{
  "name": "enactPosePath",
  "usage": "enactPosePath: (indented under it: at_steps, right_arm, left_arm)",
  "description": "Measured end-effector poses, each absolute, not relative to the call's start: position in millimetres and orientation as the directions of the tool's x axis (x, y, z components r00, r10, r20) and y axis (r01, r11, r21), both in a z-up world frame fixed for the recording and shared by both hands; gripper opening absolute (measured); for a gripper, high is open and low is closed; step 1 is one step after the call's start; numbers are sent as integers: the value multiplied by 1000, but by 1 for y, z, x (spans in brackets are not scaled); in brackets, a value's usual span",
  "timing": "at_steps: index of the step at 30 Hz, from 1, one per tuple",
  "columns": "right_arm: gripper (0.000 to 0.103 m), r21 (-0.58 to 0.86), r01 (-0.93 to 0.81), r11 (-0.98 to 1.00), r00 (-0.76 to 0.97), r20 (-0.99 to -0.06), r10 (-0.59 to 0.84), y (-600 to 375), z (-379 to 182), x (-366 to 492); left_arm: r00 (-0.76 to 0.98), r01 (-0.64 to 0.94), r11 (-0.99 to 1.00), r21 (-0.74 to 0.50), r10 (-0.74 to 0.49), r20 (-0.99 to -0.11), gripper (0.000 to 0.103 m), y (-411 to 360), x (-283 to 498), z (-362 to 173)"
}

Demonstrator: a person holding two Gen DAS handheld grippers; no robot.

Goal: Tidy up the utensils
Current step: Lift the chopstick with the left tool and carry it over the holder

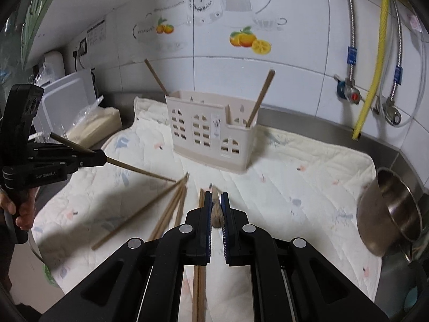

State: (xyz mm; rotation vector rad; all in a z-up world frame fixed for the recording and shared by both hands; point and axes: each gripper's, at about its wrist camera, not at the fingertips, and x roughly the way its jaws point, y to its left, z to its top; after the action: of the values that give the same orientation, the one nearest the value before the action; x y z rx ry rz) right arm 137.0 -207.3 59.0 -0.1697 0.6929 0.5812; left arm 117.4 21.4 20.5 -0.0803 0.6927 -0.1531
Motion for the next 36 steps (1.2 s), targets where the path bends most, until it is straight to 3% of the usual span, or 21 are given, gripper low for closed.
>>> enactPosePath:
  at_steps: [16, 25, 36]
  right_arm:
    - [6, 74, -599, 798, 621, -586, 521, -197, 148, 186]
    - [6, 51, -599, 799, 673, -508, 537, -189, 200, 209]
    - [6, 7, -549, 836, 717, -511, 475, -173, 198, 247]
  left_arm:
    - [803, 190, 979, -69, -195, -563, 6, 23, 147, 101]
    - [859, 157, 988, 1, -136, -493, 6, 33, 164, 159]
    - [783, 111, 994, -14, -96, -615, 6, 49, 237, 134]
